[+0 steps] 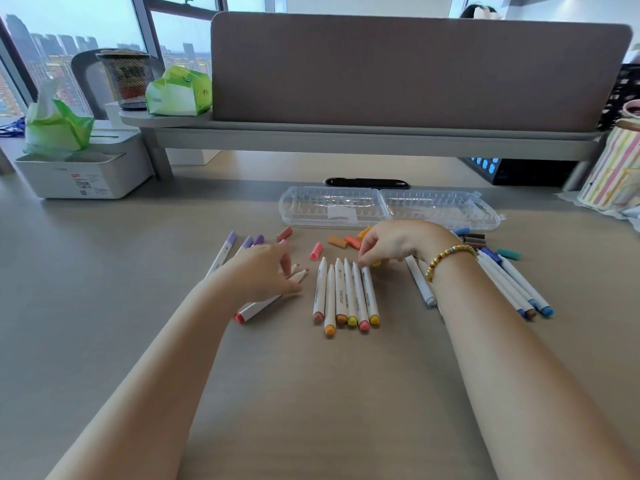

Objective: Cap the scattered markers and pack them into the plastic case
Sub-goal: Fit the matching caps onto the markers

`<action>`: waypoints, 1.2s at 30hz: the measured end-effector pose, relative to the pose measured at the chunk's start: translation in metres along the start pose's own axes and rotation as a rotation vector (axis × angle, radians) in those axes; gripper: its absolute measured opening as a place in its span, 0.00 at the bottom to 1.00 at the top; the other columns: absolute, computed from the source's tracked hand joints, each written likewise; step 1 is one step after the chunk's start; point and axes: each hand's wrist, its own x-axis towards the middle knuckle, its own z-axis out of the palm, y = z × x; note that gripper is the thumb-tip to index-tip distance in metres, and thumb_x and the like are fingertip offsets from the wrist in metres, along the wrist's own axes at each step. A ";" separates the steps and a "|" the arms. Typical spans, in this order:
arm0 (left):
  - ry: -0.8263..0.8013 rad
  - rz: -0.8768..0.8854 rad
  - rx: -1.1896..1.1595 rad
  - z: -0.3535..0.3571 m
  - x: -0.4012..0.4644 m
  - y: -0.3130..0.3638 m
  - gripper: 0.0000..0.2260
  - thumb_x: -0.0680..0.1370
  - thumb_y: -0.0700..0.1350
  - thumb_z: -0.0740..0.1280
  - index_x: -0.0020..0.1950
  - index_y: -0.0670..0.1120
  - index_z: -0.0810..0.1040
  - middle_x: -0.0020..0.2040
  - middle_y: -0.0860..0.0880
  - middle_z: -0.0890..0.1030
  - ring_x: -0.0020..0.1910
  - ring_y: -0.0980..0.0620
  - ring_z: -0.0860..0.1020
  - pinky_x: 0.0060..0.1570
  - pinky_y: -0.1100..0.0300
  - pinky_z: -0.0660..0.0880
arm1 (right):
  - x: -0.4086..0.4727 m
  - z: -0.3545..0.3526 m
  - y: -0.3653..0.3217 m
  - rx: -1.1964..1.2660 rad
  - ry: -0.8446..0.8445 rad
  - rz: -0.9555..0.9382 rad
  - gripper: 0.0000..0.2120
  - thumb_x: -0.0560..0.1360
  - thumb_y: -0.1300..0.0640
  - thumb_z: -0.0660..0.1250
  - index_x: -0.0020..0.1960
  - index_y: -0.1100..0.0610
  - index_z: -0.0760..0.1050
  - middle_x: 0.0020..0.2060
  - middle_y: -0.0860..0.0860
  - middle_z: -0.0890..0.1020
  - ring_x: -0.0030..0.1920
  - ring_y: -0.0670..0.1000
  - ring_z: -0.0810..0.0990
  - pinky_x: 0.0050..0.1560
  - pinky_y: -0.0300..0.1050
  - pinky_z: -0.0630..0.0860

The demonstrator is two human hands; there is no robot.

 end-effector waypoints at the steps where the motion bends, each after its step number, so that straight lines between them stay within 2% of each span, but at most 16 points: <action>1: -0.001 -0.003 -0.007 0.001 0.000 0.000 0.09 0.77 0.52 0.65 0.50 0.48 0.73 0.51 0.49 0.76 0.74 0.46 0.57 0.73 0.53 0.41 | -0.001 0.000 0.000 -0.028 -0.006 0.007 0.10 0.76 0.50 0.66 0.54 0.53 0.78 0.48 0.49 0.76 0.45 0.48 0.73 0.35 0.37 0.67; 4: 0.063 -0.012 -0.013 0.005 0.001 0.002 0.09 0.78 0.52 0.63 0.46 0.48 0.71 0.55 0.49 0.77 0.74 0.48 0.58 0.72 0.56 0.42 | -0.003 -0.002 -0.003 -0.099 -0.017 0.024 0.16 0.76 0.48 0.65 0.58 0.56 0.77 0.50 0.51 0.77 0.47 0.48 0.74 0.37 0.39 0.68; 5: 0.082 -0.021 -0.013 0.007 0.002 0.002 0.09 0.78 0.53 0.63 0.46 0.48 0.70 0.53 0.49 0.77 0.74 0.49 0.59 0.72 0.57 0.43 | -0.004 -0.003 -0.004 -0.113 -0.018 0.028 0.17 0.76 0.47 0.65 0.59 0.57 0.77 0.52 0.51 0.78 0.48 0.49 0.75 0.39 0.39 0.69; 7: 0.115 -0.038 -0.014 0.012 0.006 0.000 0.10 0.78 0.55 0.63 0.44 0.49 0.70 0.45 0.51 0.74 0.70 0.50 0.66 0.71 0.57 0.51 | -0.005 -0.003 -0.008 -0.142 -0.024 0.031 0.18 0.76 0.46 0.65 0.60 0.58 0.77 0.53 0.52 0.78 0.49 0.50 0.75 0.42 0.41 0.70; 8: 0.135 -0.041 -0.014 0.014 0.008 -0.001 0.10 0.77 0.55 0.63 0.45 0.50 0.70 0.43 0.52 0.73 0.66 0.49 0.69 0.68 0.58 0.58 | -0.007 -0.002 -0.011 -0.162 -0.036 0.032 0.19 0.76 0.46 0.65 0.59 0.58 0.76 0.52 0.52 0.78 0.48 0.50 0.76 0.42 0.41 0.70; 10: 0.202 -0.022 -0.022 0.014 0.007 0.004 0.11 0.78 0.55 0.61 0.48 0.48 0.73 0.44 0.52 0.74 0.56 0.49 0.75 0.55 0.59 0.68 | -0.009 0.000 -0.017 -0.221 -0.051 0.040 0.19 0.76 0.46 0.65 0.59 0.58 0.75 0.44 0.51 0.78 0.42 0.49 0.76 0.38 0.40 0.70; 12: 0.299 0.045 -0.088 0.014 0.004 0.016 0.11 0.79 0.54 0.61 0.51 0.47 0.74 0.49 0.51 0.74 0.49 0.49 0.75 0.47 0.59 0.70 | -0.010 0.001 -0.022 -0.256 -0.023 0.053 0.17 0.76 0.47 0.65 0.57 0.58 0.75 0.36 0.49 0.74 0.33 0.47 0.71 0.34 0.39 0.68; 14: 0.335 0.130 -0.178 0.015 0.001 0.036 0.09 0.78 0.53 0.62 0.52 0.49 0.76 0.50 0.51 0.71 0.50 0.51 0.73 0.46 0.60 0.70 | -0.011 -0.001 -0.020 -0.225 0.027 0.067 0.15 0.76 0.49 0.65 0.57 0.59 0.75 0.34 0.49 0.71 0.30 0.47 0.67 0.32 0.39 0.66; 18: 0.192 0.210 -0.137 0.019 0.009 0.065 0.10 0.77 0.53 0.64 0.53 0.50 0.77 0.48 0.51 0.70 0.54 0.53 0.69 0.48 0.62 0.65 | -0.009 -0.007 -0.002 -0.066 0.138 0.125 0.15 0.76 0.53 0.66 0.57 0.62 0.78 0.36 0.51 0.73 0.32 0.47 0.68 0.30 0.39 0.65; 22: 0.099 0.148 -0.068 0.022 0.014 0.068 0.13 0.77 0.54 0.63 0.54 0.47 0.77 0.52 0.48 0.72 0.60 0.50 0.68 0.53 0.60 0.66 | -0.004 -0.004 0.006 0.036 0.169 0.152 0.11 0.77 0.56 0.65 0.56 0.60 0.77 0.34 0.49 0.71 0.30 0.47 0.66 0.29 0.38 0.62; 25: 0.052 0.091 -0.004 0.024 0.015 0.070 0.16 0.77 0.56 0.61 0.51 0.45 0.79 0.57 0.45 0.74 0.62 0.48 0.68 0.57 0.55 0.69 | 0.002 0.000 0.008 0.122 0.212 0.136 0.10 0.77 0.58 0.64 0.55 0.60 0.78 0.33 0.48 0.70 0.31 0.46 0.65 0.29 0.39 0.62; 27: 0.025 0.068 0.023 0.023 0.016 0.074 0.16 0.76 0.56 0.61 0.40 0.44 0.76 0.55 0.44 0.75 0.61 0.47 0.68 0.56 0.54 0.70 | 0.007 0.002 0.010 0.163 0.250 0.128 0.10 0.77 0.58 0.63 0.55 0.62 0.78 0.36 0.51 0.72 0.34 0.48 0.68 0.30 0.40 0.63; 29: -0.001 0.067 0.049 0.021 0.015 0.082 0.18 0.76 0.55 0.61 0.31 0.45 0.67 0.51 0.44 0.74 0.58 0.47 0.69 0.53 0.54 0.70 | 0.011 0.003 0.013 0.210 0.293 0.119 0.09 0.78 0.60 0.62 0.54 0.62 0.78 0.42 0.54 0.74 0.39 0.50 0.70 0.32 0.40 0.65; 33: -0.012 0.107 0.152 0.019 0.014 0.095 0.17 0.75 0.52 0.62 0.31 0.47 0.61 0.51 0.44 0.75 0.53 0.46 0.72 0.51 0.55 0.71 | 0.014 0.002 0.020 0.288 0.421 0.090 0.09 0.79 0.59 0.61 0.54 0.60 0.78 0.45 0.53 0.76 0.44 0.51 0.73 0.40 0.42 0.68; 34: -0.015 0.104 0.155 0.019 0.014 0.096 0.17 0.75 0.51 0.62 0.31 0.47 0.61 0.50 0.44 0.76 0.51 0.46 0.73 0.47 0.56 0.71 | 0.015 0.003 0.020 0.307 0.439 0.085 0.09 0.79 0.59 0.61 0.54 0.60 0.78 0.45 0.53 0.76 0.44 0.51 0.73 0.41 0.42 0.69; 36: -0.017 0.084 0.131 0.018 0.017 0.096 0.15 0.75 0.50 0.63 0.32 0.45 0.64 0.46 0.44 0.76 0.45 0.47 0.73 0.41 0.57 0.70 | 0.017 0.003 0.021 0.332 0.451 0.077 0.08 0.79 0.59 0.61 0.54 0.60 0.77 0.44 0.52 0.76 0.40 0.49 0.73 0.36 0.40 0.68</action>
